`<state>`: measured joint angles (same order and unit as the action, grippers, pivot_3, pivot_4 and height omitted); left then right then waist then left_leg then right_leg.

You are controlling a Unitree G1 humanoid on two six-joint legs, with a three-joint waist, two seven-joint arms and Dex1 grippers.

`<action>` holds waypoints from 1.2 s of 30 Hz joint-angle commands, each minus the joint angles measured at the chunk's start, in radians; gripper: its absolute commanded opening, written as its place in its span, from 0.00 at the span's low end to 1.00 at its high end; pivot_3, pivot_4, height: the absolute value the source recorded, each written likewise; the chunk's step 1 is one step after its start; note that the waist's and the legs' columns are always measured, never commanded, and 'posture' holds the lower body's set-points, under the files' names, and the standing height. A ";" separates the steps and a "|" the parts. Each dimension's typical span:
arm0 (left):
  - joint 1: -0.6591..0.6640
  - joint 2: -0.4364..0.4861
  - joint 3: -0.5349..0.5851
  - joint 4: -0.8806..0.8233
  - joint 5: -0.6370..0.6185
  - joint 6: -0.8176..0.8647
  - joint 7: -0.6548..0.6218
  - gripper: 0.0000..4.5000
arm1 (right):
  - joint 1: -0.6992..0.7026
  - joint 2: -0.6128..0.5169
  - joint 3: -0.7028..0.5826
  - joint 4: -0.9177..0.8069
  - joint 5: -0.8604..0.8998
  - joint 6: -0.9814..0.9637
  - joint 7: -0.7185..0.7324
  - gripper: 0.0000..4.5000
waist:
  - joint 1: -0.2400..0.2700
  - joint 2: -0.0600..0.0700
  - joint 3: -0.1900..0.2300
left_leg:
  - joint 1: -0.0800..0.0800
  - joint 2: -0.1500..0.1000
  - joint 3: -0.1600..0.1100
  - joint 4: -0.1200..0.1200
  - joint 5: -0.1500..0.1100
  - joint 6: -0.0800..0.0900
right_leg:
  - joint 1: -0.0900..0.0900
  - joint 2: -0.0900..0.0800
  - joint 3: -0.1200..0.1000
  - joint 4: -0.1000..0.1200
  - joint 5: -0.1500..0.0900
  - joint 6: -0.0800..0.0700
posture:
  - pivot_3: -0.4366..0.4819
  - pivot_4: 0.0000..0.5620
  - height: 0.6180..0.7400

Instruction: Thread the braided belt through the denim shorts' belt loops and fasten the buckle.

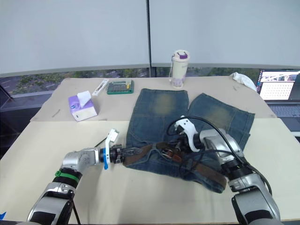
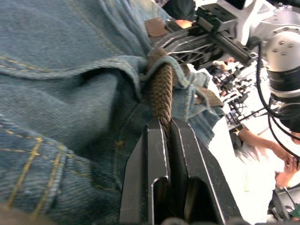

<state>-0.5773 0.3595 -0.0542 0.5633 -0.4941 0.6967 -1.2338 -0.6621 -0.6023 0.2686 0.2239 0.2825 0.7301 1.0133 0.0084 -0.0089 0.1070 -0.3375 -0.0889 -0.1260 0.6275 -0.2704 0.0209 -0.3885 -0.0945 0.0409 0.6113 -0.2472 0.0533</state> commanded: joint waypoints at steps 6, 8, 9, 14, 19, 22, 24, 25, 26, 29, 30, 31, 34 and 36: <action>-0.012 -0.011 0.043 0.025 0.075 -0.247 0.073 0.00 | 0.030 0.002 -0.007 -0.014 -0.067 -0.132 -0.032 0.01 | 0.000 0.000 0.000 | -0.001 0.000 0.000 0.000 0.000 0.000 | -0.001 0.000 0.000 0.000 0.000 0.000 | 0.48 0.27 1.00; -0.018 -0.014 0.035 0.031 0.107 -0.306 0.097 0.00 | 0.045 0.015 -0.002 -0.011 -0.091 -0.203 -0.043 0.01 | 0.000 0.000 0.000 | -0.001 0.000 0.000 0.000 0.000 -0.001 | -0.001 0.000 0.000 0.000 0.000 0.000 | 0.48 0.27 1.00; -0.018 -0.016 0.029 0.033 0.122 -0.333 0.103 0.00 | 0.051 0.018 0.002 -0.009 -0.105 -0.237 -0.043 0.01 | -0.001 -0.001 0.000 | -0.001 0.000 0.000 0.000 0.000 -0.001 | -0.001 0.000 0.000 0.000 0.000 0.000 | 0.48 0.27 1.00; -0.002 -0.033 -0.013 0.026 0.185 -0.418 0.106 0.00 | 0.085 0.020 0.013 0.028 -0.161 -0.380 -0.027 0.01 | -0.004 -0.001 0.000 | 0.000 0.000 0.000 0.000 0.000 -0.001 | -0.001 0.001 0.000 0.000 0.000 0.000 | 0.48 0.27 1.00; -0.001 -0.038 -0.005 0.025 0.183 -0.414 0.097 0.00 | 0.103 0.040 -0.070 -0.038 -0.039 -0.291 0.038 0.01 | -0.002 -0.001 0.000 | 0.000 0.000 0.000 0.000 0.000 0.000 | 0.000 0.001 0.000 0.000 0.000 0.000 | 0.48 0.27 1.00; 0.001 -0.032 0.032 -0.014 0.113 -0.326 0.060 0.00 | 0.120 -0.017 -0.096 -0.145 0.094 -0.114 0.166 0.01 | -0.003 -0.001 0.000 | -0.001 0.000 0.000 0.000 0.000 0.000 | -0.001 0.001 0.000 0.000 0.000 0.000 | 0.48 0.27 1.00; 0.004 -0.023 0.045 -0.042 0.070 -0.265 0.017 0.00 | 0.125 -0.042 -0.111 -0.194 0.162 0.001 0.201 0.01 | -0.002 -0.001 0.000 | -0.002 0.000 0.000 0.000 0.000 0.000 | -0.001 0.001 0.000 0.000 0.000 0.000 | 0.48 0.27 1.00; 0.006 -0.018 0.049 -0.054 0.055 -0.241 -0.001 0.00 | 0.122 -0.042 -0.122 -0.205 0.188 0.049 0.195 0.01 | -0.003 -0.001 0.000 | -0.003 0.000 0.000 0.000 0.000 0.000 | -0.002 0.001 0.000 0.000 0.000 0.000 | 0.48 0.27 1.00; 0.011 -0.010 0.048 -0.071 0.040 -0.216 -0.025 0.00 | 0.117 -0.041 -0.129 -0.211 0.204 0.079 0.188 0.01 | -0.005 -0.001 0.000 | -0.003 0.000 0.000 0.000 0.000 0.000 | -0.002 0.001 0.000 0.000 0.000 0.000 | 0.48 0.27 1.00; 0.036 0.016 0.031 -0.130 0.012 -0.153 -0.084 0.00 | 0.116 -0.055 -0.135 -0.243 0.256 0.180 0.190 0.01 | -0.009 -0.001 0.000 | -0.003 0.001 -0.001 0.000 0.000 0.000 | -0.002 0.001 0.000 0.000 0.000 0.000 | 0.48 0.27 1.00; 0.043 0.022 0.026 -0.146 0.004 -0.134 -0.097 0.00 | 0.118 -0.060 -0.137 -0.255 0.273 0.211 0.191 0.01 | -0.010 -0.001 0.000 | -0.003 0.001 -0.001 -0.001 0.000 0.000 | -0.002 0.001 0.000 0.000 0.000 0.000 | 0.48 0.27 1.00; 0.053 0.032 0.020 -0.168 -0.009 -0.101 -0.112 0.00 | 0.121 -0.061 -0.141 -0.261 0.288 0.252 0.177 0.01 | -0.011 -0.001 0.000 | -0.003 0.001 -0.001 -0.001 0.000 0.000 | -0.003 0.001 0.000 0.000 0.000 0.000 | 0.48 0.27 1.00; 0.072 0.051 0.013 -0.203 -0.033 -0.034 -0.134 0.00 | 0.142 -0.070 -0.127 -0.280 0.297 0.308 0.152 0.01 | -0.010 -0.001 0.000 | -0.004 0.001 -0.001 0.000 0.000 0.000 | -0.004 0.001 0.000 0.000 0.000 0.000 | 0.48 0.27 1.00; 0.083 0.059 0.011 -0.211 -0.042 -0.002 -0.139 0.00 | 0.157 -0.077 -0.105 -0.277 0.263 0.303 0.119 0.01 | -0.007 -0.001 0.000 | -0.005 0.001 -0.001 0.000 0.000 0.000 | -0.004 0.000 0.000 0.000 0.000 0.000 | 0.48 0.27 1.00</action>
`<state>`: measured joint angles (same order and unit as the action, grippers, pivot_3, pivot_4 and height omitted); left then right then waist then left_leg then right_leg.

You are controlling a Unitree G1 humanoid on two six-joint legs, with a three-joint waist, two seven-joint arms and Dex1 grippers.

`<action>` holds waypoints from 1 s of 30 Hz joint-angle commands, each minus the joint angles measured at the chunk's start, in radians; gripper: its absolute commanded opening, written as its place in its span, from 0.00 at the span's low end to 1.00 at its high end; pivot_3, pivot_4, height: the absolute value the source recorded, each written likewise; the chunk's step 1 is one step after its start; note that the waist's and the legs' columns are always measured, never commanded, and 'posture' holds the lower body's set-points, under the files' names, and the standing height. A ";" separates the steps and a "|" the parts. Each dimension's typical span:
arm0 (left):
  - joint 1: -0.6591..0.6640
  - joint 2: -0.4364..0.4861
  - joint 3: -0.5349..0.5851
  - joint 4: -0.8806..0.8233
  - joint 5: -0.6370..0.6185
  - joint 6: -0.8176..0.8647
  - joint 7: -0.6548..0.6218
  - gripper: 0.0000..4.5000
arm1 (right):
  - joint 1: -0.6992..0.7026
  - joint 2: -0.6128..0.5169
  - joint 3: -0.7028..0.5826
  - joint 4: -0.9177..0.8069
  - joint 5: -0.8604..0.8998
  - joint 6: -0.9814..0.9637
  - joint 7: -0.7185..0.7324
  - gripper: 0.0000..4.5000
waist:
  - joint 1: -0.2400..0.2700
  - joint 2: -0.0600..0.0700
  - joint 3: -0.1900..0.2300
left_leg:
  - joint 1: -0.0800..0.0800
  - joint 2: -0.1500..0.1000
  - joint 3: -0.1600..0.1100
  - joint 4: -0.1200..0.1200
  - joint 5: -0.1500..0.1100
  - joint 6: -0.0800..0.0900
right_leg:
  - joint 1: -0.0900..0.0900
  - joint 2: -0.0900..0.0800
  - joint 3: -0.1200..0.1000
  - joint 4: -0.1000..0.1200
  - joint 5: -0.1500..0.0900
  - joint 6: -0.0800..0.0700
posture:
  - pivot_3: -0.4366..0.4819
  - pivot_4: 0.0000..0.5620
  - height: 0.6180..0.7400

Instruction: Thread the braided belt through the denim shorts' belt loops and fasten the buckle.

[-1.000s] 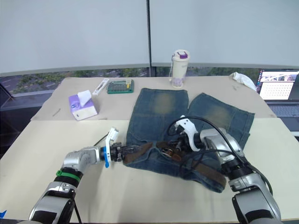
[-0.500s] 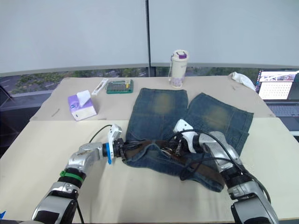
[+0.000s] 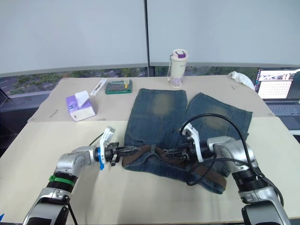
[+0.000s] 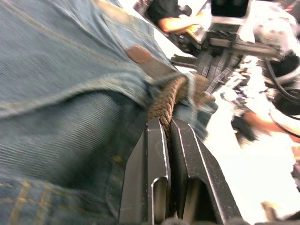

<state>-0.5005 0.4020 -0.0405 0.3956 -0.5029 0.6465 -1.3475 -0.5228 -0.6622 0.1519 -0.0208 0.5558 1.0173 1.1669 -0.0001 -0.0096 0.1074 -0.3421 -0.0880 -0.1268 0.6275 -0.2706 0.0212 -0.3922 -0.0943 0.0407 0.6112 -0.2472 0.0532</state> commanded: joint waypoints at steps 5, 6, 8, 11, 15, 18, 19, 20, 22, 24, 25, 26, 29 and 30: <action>0.018 0.030 -0.010 -0.037 -0.039 0.110 -0.024 0.00 | 0.003 0.000 0.025 0.035 -0.100 -0.046 -0.147 0.01 | 0.002 0.000 0.000 | 0.000 0.000 0.000 0.000 0.000 0.000 | 0.000 0.000 0.000 0.000 0.000 0.000 | 0.48 0.27 1.00; 0.016 0.032 -0.013 -0.026 -0.034 0.123 -0.019 0.00 | 0.000 0.001 0.034 0.047 -0.123 -0.069 -0.166 0.01 | 0.001 0.000 0.000 | 0.000 0.000 0.000 0.000 0.000 0.000 | 0.000 0.000 0.000 0.000 0.000 0.000 | 0.48 0.27 1.00; 0.013 0.035 -0.022 0.001 -0.018 0.137 -0.008 0.00 | -0.005 0.008 0.046 0.063 -0.155 -0.103 -0.196 0.01 | 0.001 0.000 0.000 | 0.001 0.000 0.000 0.000 0.000 0.000 | 0.000 0.000 0.000 0.000 0.000 0.000 | 0.48 0.27 1.00; 0.007 0.043 -0.060 0.041 0.022 0.154 0.007 0.00 | -0.016 0.026 0.061 0.079 -0.198 -0.156 -0.234 0.01 | 0.001 0.000 0.000 | 0.001 0.000 0.000 0.000 0.000 0.000 | 0.001 0.000 0.000 0.000 0.000 0.000 | 0.48 0.27 1.00; 0.009 0.047 -0.124 0.064 0.075 0.162 0.044 0.00 | -0.023 0.043 0.089 0.086 -0.256 -0.231 -0.269 0.01 | -0.001 0.000 -0.004 | 0.005 0.000 0.000 -0.001 0.000 0.000 | 0.004 0.000 0.000 0.000 0.000 0.000 | 0.48 0.27 1.00; 0.007 0.039 -0.152 0.082 0.112 0.127 0.084 0.00 | -0.025 0.051 0.105 0.085 -0.287 -0.275 -0.281 0.01 | -0.003 0.001 -0.010 | 0.005 0.000 0.000 -0.001 0.000 0.000 | 0.004 0.001 0.000 0.000 0.000 0.000 | 0.48 0.27 1.00; 0.006 0.036 -0.160 0.091 0.126 0.105 0.093 0.00 | -0.025 0.053 0.106 0.086 -0.294 -0.285 -0.284 0.01 | -0.003 0.001 -0.011 | 0.005 0.000 0.000 -0.001 0.000 0.000 | 0.004 0.001 0.000 0.000 0.000 0.000 | 0.48 0.27 1.00; 0.004 0.031 -0.164 0.096 0.139 0.084 0.109 0.00 | -0.026 0.055 0.107 0.085 -0.300 -0.293 -0.287 0.01 | -0.003 0.001 -0.012 | 0.005 0.000 0.000 -0.001 0.000 0.000 | 0.004 0.001 0.000 0.000 0.000 0.000 | 0.48 0.27 1.00; -0.001 0.021 -0.177 0.106 0.170 0.035 0.139 0.00 | -0.024 0.061 0.106 0.077 -0.314 -0.312 -0.291 0.01 | -0.002 0.001 -0.012 | 0.005 0.000 0.000 0.000 0.000 0.000 | 0.004 0.001 0.000 0.000 0.000 0.000 | 0.48 0.27 1.00; -0.003 0.010 -0.186 0.113 0.199 -0.021 0.164 0.00 | -0.022 0.061 0.111 0.066 -0.328 -0.328 -0.292 0.01 | -0.001 0.001 -0.012 | 0.005 0.000 0.000 0.000 0.000 0.000 | 0.004 0.001 0.000 0.000 0.000 0.000 | 0.48 0.27 1.00; -0.004 0.006 -0.187 0.118 0.203 -0.030 0.169 0.00 | -0.020 0.062 0.112 0.063 -0.333 -0.334 -0.295 0.01 | 0.001 0.002 -0.012 | 0.005 0.000 0.000 0.000 0.000 0.000 | 0.004 0.001 0.000 0.000 0.000 0.000 | 0.48 0.27 1.00; -0.001 0.007 -0.200 0.112 0.216 -0.051 0.164 0.00 | -0.018 0.064 0.114 0.061 -0.343 -0.349 -0.297 0.01 | 0.003 0.002 -0.012 | 0.005 0.000 0.000 0.000 0.000 0.000 | 0.004 0.000 0.000 0.000 0.000 0.000 | 0.48 0.27 1.00; 0.007 0.010 -0.233 0.096 0.246 -0.086 0.150 0.00 | -0.018 0.064 0.122 0.058 -0.368 -0.386 -0.296 0.01 | 0.009 0.002 -0.013 | 0.005 -0.001 0.000 0.000 0.000 0.000 | 0.004 0.000 0.000 0.000 0.000 0.000 | 0.48 0.27 1.00; 0.009 0.011 -0.239 0.090 0.251 -0.090 0.146 0.00 | -0.015 0.061 0.129 0.051 -0.375 -0.407 -0.287 0.01 | 0.011 0.003 -0.013 | 0.005 -0.001 0.001 0.000 0.000 0.000 | 0.005 0.000 0.000 0.000 0.000 0.000 | 0.48 0.27 1.00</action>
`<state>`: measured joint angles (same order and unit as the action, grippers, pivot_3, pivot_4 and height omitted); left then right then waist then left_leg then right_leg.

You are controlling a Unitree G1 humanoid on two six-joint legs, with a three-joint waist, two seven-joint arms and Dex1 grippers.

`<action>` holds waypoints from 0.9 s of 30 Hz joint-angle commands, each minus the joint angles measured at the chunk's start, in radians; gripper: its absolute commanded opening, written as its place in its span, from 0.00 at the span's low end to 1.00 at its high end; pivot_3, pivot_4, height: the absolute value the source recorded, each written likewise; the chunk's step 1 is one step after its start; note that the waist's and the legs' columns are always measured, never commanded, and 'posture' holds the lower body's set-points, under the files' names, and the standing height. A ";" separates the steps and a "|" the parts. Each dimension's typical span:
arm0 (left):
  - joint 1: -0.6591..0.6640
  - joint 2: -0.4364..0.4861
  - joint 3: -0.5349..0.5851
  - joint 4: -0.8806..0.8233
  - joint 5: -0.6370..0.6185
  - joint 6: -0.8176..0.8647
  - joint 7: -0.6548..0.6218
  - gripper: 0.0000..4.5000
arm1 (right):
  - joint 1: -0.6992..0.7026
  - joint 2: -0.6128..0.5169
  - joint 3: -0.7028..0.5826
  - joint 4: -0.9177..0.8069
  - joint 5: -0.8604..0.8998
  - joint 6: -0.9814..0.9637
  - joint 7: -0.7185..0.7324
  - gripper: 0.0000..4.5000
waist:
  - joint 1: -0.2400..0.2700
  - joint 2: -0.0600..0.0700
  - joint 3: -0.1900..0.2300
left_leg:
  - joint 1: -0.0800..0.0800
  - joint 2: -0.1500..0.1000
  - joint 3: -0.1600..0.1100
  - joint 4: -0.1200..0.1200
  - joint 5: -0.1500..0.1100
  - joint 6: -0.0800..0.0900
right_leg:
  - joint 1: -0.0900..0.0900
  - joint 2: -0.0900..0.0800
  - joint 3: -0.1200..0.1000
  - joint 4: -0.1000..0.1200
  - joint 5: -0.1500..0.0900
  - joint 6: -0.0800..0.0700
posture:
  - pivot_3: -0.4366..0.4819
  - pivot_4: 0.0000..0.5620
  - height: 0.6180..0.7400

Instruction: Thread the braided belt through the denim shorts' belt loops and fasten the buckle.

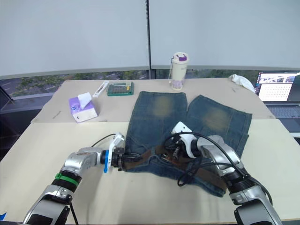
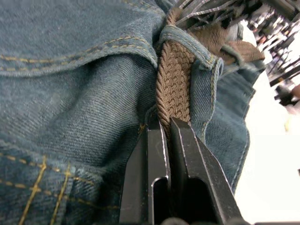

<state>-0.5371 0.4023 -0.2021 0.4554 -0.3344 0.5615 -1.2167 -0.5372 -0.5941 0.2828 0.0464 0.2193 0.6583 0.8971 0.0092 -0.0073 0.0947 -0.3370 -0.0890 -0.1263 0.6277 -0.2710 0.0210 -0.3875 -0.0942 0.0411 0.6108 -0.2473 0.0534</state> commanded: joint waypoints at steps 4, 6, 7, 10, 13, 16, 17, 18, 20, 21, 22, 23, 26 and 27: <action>0.058 0.014 -0.101 0.031 0.116 -0.046 0.011 0.00 | 0.014 -0.043 0.014 -0.086 -0.044 -0.072 0.036 0.01 | 0.003 0.001 0.000 | 0.000 0.000 0.000 0.000 0.000 0.000 | 0.000 0.000 0.000 0.000 0.000 0.000 | 0.48 0.27 1.00; 0.061 0.015 -0.104 0.036 0.122 -0.054 0.006 0.00 | 0.019 -0.056 0.010 -0.115 -0.032 -0.049 0.059 0.01 | 0.003 0.001 0.000 | 0.000 0.000 0.000 0.000 0.000 0.000 | 0.000 0.000 0.000 0.000 0.000 0.000 | 0.48 0.27 1.00; 0.063 0.017 -0.108 0.037 0.128 -0.062 0.007 0.00 | 0.020 -0.066 0.013 -0.124 -0.039 -0.043 0.062 0.01 | 0.003 0.001 0.000 | 0.000 0.000 0.000 0.000 0.000 0.000 | 0.000 0.000 0.000 0.000 0.000 0.000 | 0.48 0.27 1.00; 0.065 0.015 -0.107 0.038 0.130 -0.065 0.005 0.00 | 0.030 -0.097 0.042 -0.129 -0.102 -0.181 0.084 0.01 | 0.003 0.001 -0.001 | 0.000 0.000 0.000 0.000 0.000 0.001 | 0.000 0.000 0.000 0.000 0.000 0.000 | 0.48 0.27 1.00; 0.064 0.012 -0.103 0.043 0.131 -0.064 0.006 0.00 | 0.040 -0.089 0.029 -0.119 -0.119 -0.297 0.079 0.01 | 0.002 0.001 -0.001 | 0.000 0.000 0.000 0.000 0.000 0.001 | 0.001 0.001 -0.001 0.000 -0.001 0.001 | 0.48 0.27 1.00; 0.063 0.008 -0.096 0.048 0.129 -0.063 0.011 0.00 | 0.057 -0.097 0.016 -0.111 -0.159 -0.431 0.067 0.23 | 0.002 0.002 -0.001 | 0.000 0.000 0.001 0.000 0.000 0.001 | 0.001 0.001 -0.001 0.000 -0.001 0.001 | 0.48 0.27 1.00; 0.064 0.008 -0.096 0.046 0.129 -0.063 0.011 0.00 | 0.060 -0.098 0.004 -0.113 -0.175 -0.472 0.049 0.30 | 0.002 0.002 -0.001 | 0.001 0.000 0.001 0.000 0.000 0.001 | 0.001 0.001 -0.001 0.000 -0.001 0.001 | 0.48 0.27 1.00; 0.064 0.008 -0.096 0.045 0.129 -0.063 0.010 0.00 | 0.061 -0.098 -0.005 -0.112 -0.188 -0.504 0.036 0.38 | 0.003 0.002 -0.001 | 0.001 0.000 0.001 0.000 0.000 0.001 | 0.001 0.001 -0.001 0.000 -0.001 0.001 | 0.48 0.27 1.00; 0.065 0.008 -0.096 0.045 0.129 -0.063 0.010 0.00 | 0.066 -0.106 -0.027 -0.115 -0.211 -0.574 0.010 0.53 | 0.003 0.002 -0.001 | 0.000 -0.001 0.001 0.000 0.000 0.001 | 0.001 0.001 0.000 0.000 -0.001 0.001 | 0.48 0.27 1.00; 0.067 0.008 -0.096 0.044 0.129 -0.063 0.011 0.00 | 0.070 -0.113 -0.040 -0.117 -0.230 -0.624 -0.009 0.62 | 0.003 0.002 -0.001 | 0.000 -0.001 0.001 0.000 0.000 0.001 | 0.001 0.001 0.000 0.000 -0.001 0.001 | 0.48 0.27 1.00; 0.066 0.007 -0.096 0.047 0.130 -0.064 0.012 0.00 | 0.077 -0.119 -0.047 -0.121 -0.240 -0.664 -0.014 0.70 | 0.003 0.002 -0.001 | 0.000 -0.001 0.001 0.000 0.000 0.001 | 0.001 0.001 0.000 0.000 -0.001 0.001 | 0.48 0.27 1.00; 0.066 0.007 -0.095 0.049 0.130 -0.065 0.013 0.00 | 0.088 -0.125 -0.052 -0.127 -0.243 -0.702 -0.013 0.77 | 0.003 0.002 -0.001 | 0.001 -0.001 0.001 0.000 0.000 0.001 | 0.001 0.001 -0.001 0.000 -0.001 0.001 | 0.48 0.27 1.00; 0.065 0.004 -0.094 0.051 0.128 -0.064 0.014 0.00 | 0.134 -0.140 -0.055 -0.166 -0.235 -0.762 0.008 0.97 | 0.003 0.002 -0.001 | 0.001 -0.001 0.001 0.000 0.000 0.001 | 0.001 0.001 -0.001 0.000 -0.001 0.001 | 0.48 0.27 1.00; 0.065 0.004 -0.093 0.051 0.128 -0.064 0.014 0.00 | 0.148 -0.147 -0.052 -0.175 -0.244 -0.776 0.011 0.97 | 0.003 0.002 -0.001 | 0.001 0.000 0.001 0.000 0.000 0.001 | 0.001 0.001 -0.001 0.000 -0.001 0.001 | 0.48 0.27 1.00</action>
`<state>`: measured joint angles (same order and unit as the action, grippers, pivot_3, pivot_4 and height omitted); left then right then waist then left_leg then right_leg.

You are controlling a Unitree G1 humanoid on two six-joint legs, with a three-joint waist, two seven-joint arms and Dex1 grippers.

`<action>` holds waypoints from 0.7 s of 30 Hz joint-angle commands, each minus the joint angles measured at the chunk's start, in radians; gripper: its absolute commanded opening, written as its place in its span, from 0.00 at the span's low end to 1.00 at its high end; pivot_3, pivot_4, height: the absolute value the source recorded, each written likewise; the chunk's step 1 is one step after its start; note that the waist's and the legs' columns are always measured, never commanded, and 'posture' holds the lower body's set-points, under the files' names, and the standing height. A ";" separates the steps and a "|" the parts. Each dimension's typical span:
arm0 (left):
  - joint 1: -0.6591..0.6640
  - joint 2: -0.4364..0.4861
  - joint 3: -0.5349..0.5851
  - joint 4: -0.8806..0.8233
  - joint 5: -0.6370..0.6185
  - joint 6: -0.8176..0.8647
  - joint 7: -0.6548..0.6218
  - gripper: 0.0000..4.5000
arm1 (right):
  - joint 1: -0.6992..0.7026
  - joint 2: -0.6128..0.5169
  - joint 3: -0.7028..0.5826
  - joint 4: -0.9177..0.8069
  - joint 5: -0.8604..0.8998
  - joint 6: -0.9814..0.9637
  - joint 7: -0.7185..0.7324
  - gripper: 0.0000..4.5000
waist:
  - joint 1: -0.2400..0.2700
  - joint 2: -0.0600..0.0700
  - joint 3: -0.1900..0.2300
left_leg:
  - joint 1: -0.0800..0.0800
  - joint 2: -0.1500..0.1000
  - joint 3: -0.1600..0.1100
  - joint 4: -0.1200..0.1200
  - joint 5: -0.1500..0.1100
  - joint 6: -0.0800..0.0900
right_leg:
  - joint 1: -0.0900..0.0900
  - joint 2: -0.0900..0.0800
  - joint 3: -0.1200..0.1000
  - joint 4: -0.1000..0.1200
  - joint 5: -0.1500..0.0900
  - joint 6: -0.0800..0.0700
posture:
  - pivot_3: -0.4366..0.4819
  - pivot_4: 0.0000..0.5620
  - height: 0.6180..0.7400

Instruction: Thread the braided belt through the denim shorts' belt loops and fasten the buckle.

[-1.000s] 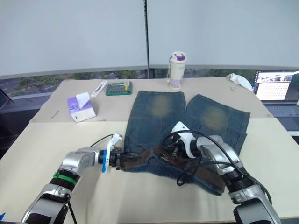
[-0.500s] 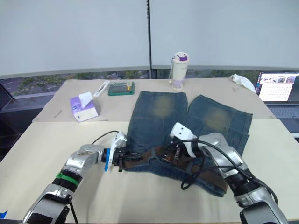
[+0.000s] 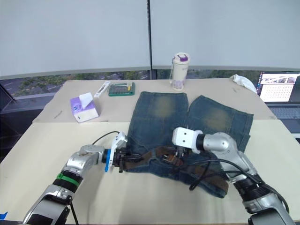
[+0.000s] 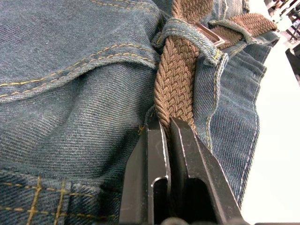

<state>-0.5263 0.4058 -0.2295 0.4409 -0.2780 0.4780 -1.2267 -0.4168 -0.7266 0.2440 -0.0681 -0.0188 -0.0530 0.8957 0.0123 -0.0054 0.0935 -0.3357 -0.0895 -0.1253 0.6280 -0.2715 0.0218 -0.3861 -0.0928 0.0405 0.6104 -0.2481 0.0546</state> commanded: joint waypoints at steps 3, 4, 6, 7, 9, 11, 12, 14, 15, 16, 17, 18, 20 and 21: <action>0.051 -0.002 -0.064 0.078 0.071 0.016 0.022 0.00 | 0.053 -0.031 0.016 -0.028 -0.108 -0.132 -0.018 0.97 | -0.001 0.001 0.000 | 0.000 0.000 0.001 0.000 0.000 0.000 | 0.000 0.000 0.000 0.000 0.000 0.000 | 0.48 0.27 1.00; 0.050 -0.002 -0.063 0.081 0.071 0.016 0.021 0.00 | 0.055 -0.031 0.027 -0.011 -0.136 -0.153 -0.028 0.97 | -0.001 0.001 0.000 | 0.000 0.000 0.001 0.000 0.000 0.000 | 0.000 0.000 0.000 0.000 0.000 0.000 | 0.48 0.27 1.00; 0.047 -0.003 -0.063 0.087 0.072 0.016 0.021 0.00 | 0.053 -0.025 0.036 0.014 -0.174 -0.178 -0.042 0.97 | 0.000 0.001 -0.001 | 0.001 -0.001 0.001 0.000 0.000 0.000 | 0.000 0.001 0.000 0.000 0.000 0.000 | 0.48 0.27 1.00; 0.046 -0.003 -0.064 0.087 0.072 0.015 0.020 0.00 | 0.047 -0.016 0.040 0.032 -0.206 -0.185 -0.067 0.97 | 0.000 0.001 -0.001 | 0.001 -0.001 0.001 0.000 0.000 0.000 | 0.000 0.001 0.000 0.000 0.000 0.000 | 0.48 0.27 1.00; 0.045 -0.002 -0.064 0.088 0.072 0.015 0.018 0.00 | 0.030 -0.005 0.050 0.067 -0.277 -0.207 -0.119 0.97 | -0.001 0.001 -0.001 | 0.001 -0.001 0.001 0.001 0.000 0.000 | 0.000 0.000 0.000 0.000 0.000 0.000 | 0.48 0.27 1.00; 0.041 -0.003 -0.063 0.094 0.073 0.011 0.018 0.00 | 0.014 0.004 0.065 0.095 -0.321 -0.223 -0.144 0.97 | 0.000 0.002 -0.001 | 0.001 -0.001 0.001 0.001 0.000 0.000 | 0.000 0.000 0.001 0.000 0.000 0.000 | 0.48 0.27 1.00; 0.039 -0.003 -0.062 0.098 0.073 0.010 0.018 0.00 | 0.009 0.009 0.072 0.104 -0.333 -0.228 -0.148 0.97 | 0.000 0.002 -0.001 | 0.001 -0.001 0.001 0.001 0.000 0.000 | 0.000 0.001 0.000 0.000 0.000 0.000 | 0.48 0.27 1.00; 0.037 -0.004 -0.061 0.102 0.074 0.006 0.018 0.00 | 0.002 0.017 0.078 0.115 -0.347 -0.235 -0.154 0.92 | 0.000 0.002 -0.001 | 0.001 -0.001 0.001 0.001 0.000 0.000 | 0.000 0.001 0.000 0.000 0.000 0.000 | 0.48 0.27 1.00; 0.037 -0.005 -0.060 0.104 0.074 0.005 0.019 0.00 | -0.003 0.021 0.081 0.119 -0.354 -0.239 -0.156 0.85 | 0.000 0.002 -0.002 | 0.001 -0.001 0.001 0.001 0.000 0.000 | 0.000 0.001 0.000 0.000 0.000 0.000 | 0.48 0.27 1.00; 0.036 -0.006 -0.059 0.105 0.073 0.005 0.020 0.00 | -0.007 0.022 0.084 0.123 -0.359 -0.243 -0.156 0.80 | 0.000 0.002 -0.002 | 0.001 -0.001 0.001 0.001 0.000 0.000 | 0.001 0.001 0.000 0.000 0.000 0.000 | 0.48 0.27 1.00; 0.036 -0.006 -0.058 0.105 0.072 0.005 0.022 0.00 | -0.010 0.022 0.087 0.127 -0.365 -0.248 -0.155 0.72 | 0.000 0.002 -0.002 | 0.001 -0.001 0.001 0.001 0.000 0.000 | 0.001 0.001 0.000 0.000 0.000 0.000 | 0.48 0.27 1.00; 0.037 -0.007 -0.057 0.104 0.072 0.006 0.022 0.00 | -0.013 0.022 0.090 0.131 -0.369 -0.256 -0.154 0.64 | 0.000 0.002 -0.002 | 0.001 -0.001 0.001 0.001 0.000 0.000 | 0.001 0.001 0.000 0.000 0.000 0.000 | 0.48 0.27 1.00; 0.040 -0.005 -0.056 0.102 0.070 0.008 0.023 0.00 | -0.015 0.028 0.090 0.132 -0.352 -0.268 -0.147 0.48 | 0.000 0.002 -0.002 | 0.001 -0.001 0.001 0.001 0.000 0.000 | 0.001 0.001 0.000 0.000 0.000 0.000 | 0.48 0.27 1.00; 0.042 -0.004 -0.055 0.101 0.070 0.008 0.023 0.00 | -0.015 0.031 0.087 0.126 -0.342 -0.277 -0.144 0.40 | 0.000 0.002 -0.002 | 0.001 -0.001 0.001 0.001 0.000 0.000 | 0.001 0.001 0.000 0.000 0.000 0.000 | 0.48 0.27 1.00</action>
<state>-0.5355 0.3992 -0.2285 0.4733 -0.2780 0.4611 -1.2313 -0.4136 -0.6991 0.3453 0.0736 -0.3771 -0.3037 0.7551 0.0121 -0.0032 0.0917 -0.3351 -0.0903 -0.1243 0.6291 -0.2712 0.0215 -0.3856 -0.0921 0.0410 0.6107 -0.2483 0.0546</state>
